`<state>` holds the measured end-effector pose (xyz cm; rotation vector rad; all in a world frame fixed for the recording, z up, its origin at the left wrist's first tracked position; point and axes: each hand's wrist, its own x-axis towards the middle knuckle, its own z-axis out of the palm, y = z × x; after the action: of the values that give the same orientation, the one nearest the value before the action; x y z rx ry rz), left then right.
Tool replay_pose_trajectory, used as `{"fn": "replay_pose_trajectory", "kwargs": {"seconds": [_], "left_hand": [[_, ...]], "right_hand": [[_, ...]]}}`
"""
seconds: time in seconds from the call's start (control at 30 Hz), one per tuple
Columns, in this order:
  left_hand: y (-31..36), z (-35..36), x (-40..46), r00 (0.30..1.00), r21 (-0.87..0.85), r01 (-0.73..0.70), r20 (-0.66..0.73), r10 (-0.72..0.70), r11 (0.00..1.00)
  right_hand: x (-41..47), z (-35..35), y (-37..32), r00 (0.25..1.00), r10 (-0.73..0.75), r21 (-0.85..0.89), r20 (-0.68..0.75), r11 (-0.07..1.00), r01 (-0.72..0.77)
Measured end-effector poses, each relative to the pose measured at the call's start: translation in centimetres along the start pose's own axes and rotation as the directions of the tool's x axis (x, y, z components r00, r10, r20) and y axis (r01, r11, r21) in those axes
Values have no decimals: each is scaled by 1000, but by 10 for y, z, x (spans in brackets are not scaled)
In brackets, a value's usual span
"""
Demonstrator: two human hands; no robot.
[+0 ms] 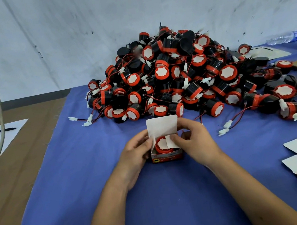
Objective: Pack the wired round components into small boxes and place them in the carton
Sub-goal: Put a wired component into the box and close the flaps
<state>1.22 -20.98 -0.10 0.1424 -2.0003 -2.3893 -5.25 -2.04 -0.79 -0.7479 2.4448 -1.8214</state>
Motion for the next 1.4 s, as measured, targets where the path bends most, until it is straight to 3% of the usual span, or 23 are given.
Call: {"fn": "replay_pose_trajectory", "kwargs": {"seconds": [0.17, 0.3, 0.43, 0.5, 0.57, 0.63, 0.77, 0.87, 1.1, 1.27, 1.4], "left_hand": [[-7, 9, 3, 982, 248, -88, -144, 126, 965], [-5, 9, 0, 982, 101, -61, -174, 78, 993], [2, -6, -1, 999, -82, 48, -14, -49, 995], [6, -11, -4, 998, -120, 51, 50, -46, 991], [4, -13, -6, 998, 70, -27, 61, 22, 997], [-1, -12, -5, 993, 326, -110, 65, 94, 939], [-5, -17, -3, 973, 369, -208, 177, 151, 906], [-7, -18, -1, 956, 522, -293, 159, 246, 801], [-7, -16, -1, 967, 577, -251, 107, 232, 778], [-7, -14, 0, 963, 599, -248, 71, 258, 761], [-7, -13, 1, 960, 577, -264, 78, 270, 773]], "right_hand": [[-5, -7, -1, 986, -110, -130, 123, 983, 126], [-10, -21, 0, 963, -131, -209, 234, 961, 181], [-10, -24, -3, 963, -83, -252, 257, 956, 150], [-11, -22, -2, 958, -104, -283, 267, 942, 181], [-12, -21, -3, 959, -122, -264, 257, 945, 191], [-12, -20, -4, 959, -150, -260, 240, 942, 212], [-11, -11, 0, 955, -220, -340, 200, 898, 278], [-10, -5, 4, 940, -271, -415, 206, 846, 335], [-10, -3, 1, 919, -319, -519, 230, 759, 393], [-10, -1, -3, 925, -271, -555, 266, 742, 377], [-10, 0, -7, 932, -321, -496, 171, 789, 363]]}}
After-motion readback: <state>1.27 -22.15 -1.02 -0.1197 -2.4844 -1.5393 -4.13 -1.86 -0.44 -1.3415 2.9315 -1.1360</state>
